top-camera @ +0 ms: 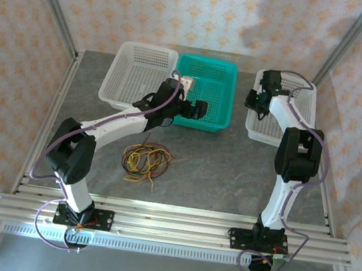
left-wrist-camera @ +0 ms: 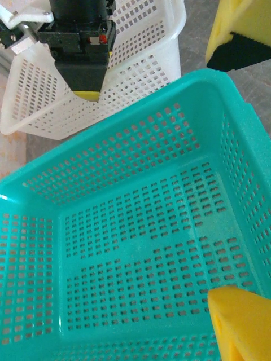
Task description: Untangle the cables
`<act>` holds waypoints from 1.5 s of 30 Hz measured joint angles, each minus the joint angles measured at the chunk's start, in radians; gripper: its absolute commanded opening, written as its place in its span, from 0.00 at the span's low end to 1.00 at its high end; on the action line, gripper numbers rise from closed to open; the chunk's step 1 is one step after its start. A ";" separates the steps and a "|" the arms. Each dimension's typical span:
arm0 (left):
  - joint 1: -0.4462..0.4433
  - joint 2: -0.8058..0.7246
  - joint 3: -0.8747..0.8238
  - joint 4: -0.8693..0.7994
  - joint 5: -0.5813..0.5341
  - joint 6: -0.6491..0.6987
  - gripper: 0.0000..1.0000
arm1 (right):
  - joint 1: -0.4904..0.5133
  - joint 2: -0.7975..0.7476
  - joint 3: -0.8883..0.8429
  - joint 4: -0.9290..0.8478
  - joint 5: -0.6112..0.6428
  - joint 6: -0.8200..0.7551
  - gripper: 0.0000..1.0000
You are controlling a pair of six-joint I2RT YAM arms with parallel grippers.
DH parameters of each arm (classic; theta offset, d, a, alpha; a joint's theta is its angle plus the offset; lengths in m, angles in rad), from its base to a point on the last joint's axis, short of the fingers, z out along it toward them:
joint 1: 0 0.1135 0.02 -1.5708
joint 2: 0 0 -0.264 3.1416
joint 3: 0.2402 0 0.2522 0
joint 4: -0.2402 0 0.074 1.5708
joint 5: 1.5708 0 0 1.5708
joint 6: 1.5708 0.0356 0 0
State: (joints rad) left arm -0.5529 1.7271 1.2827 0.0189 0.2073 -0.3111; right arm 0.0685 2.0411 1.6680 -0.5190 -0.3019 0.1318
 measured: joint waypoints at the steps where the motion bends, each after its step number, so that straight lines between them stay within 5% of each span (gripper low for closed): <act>1: 0.005 -0.003 -0.004 0.000 -0.003 -0.003 0.99 | 0.004 0.015 0.020 0.001 -0.012 0.003 0.23; 9: 0.048 -0.025 -0.017 0.000 -0.008 -0.022 0.99 | 0.018 0.071 0.098 0.018 -0.064 0.049 0.76; 14: 0.111 -0.034 -0.017 -0.005 -0.027 -0.032 0.99 | 0.019 0.042 0.053 0.067 -0.065 0.076 0.98; 23: 0.211 -0.003 0.029 -0.055 -0.082 -0.038 0.99 | 0.021 -0.002 -0.011 0.161 -0.217 0.101 1.00; 37: 0.254 0.258 0.237 -0.150 -0.021 -0.032 0.99 | 0.032 0.089 0.045 0.156 -0.222 0.103 1.00; 45: 0.254 0.315 0.297 -0.188 0.024 -0.029 1.00 | 0.051 0.113 0.083 0.126 -0.227 0.083 0.88</act>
State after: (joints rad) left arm -0.2989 2.0422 1.5795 -0.1692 0.2317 -0.3397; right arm 0.1200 2.1544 1.7508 -0.3931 -0.5289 0.2150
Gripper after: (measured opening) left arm 0.994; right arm 0.906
